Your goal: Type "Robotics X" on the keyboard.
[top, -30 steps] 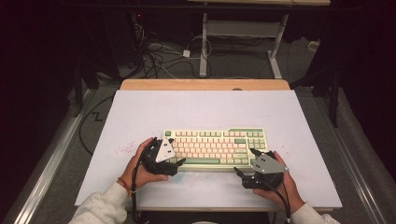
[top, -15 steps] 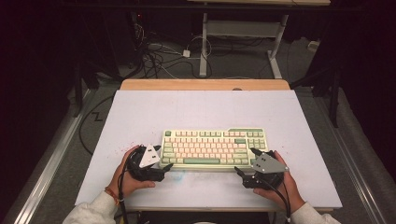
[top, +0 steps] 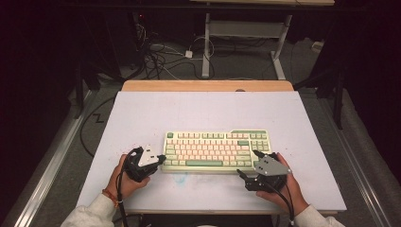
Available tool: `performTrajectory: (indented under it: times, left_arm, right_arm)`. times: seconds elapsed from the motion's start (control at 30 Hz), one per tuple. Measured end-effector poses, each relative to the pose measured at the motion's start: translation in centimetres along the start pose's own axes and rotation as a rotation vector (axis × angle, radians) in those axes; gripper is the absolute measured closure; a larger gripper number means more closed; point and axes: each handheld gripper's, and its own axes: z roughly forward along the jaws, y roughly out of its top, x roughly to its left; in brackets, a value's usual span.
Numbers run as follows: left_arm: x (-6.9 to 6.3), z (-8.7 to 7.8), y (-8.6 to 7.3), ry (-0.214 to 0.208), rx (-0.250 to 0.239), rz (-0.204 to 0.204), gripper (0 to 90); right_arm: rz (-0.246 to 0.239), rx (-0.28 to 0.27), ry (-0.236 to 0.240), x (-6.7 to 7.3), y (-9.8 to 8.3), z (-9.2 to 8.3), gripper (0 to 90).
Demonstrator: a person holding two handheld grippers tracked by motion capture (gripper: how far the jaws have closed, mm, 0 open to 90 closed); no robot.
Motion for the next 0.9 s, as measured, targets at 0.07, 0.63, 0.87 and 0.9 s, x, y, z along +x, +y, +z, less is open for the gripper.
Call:
performTrajectory:
  times: [0.07,0.63,0.87,0.9]
  left_arm:
    - [0.1,0.1,0.1,-0.004,0.004,-0.003,87.7]
    - [0.7,2.0,3.7,-0.077,-0.040,-0.001,87.8]
    - [0.5,3.3,5.0,-0.103,-0.034,0.011,87.8]
    - [0.5,3.5,5.1,-0.106,-0.031,0.013,87.8]
  right_arm:
    - [0.000,0.000,0.002,0.0,0.0,0.0,18.6]
    - [-0.004,0.007,0.006,0.1,0.0,0.2,18.6]
    - [-0.005,0.010,0.009,0.1,0.0,0.3,18.6]
    - [-0.005,0.011,0.008,0.1,-0.1,0.3,18.6]
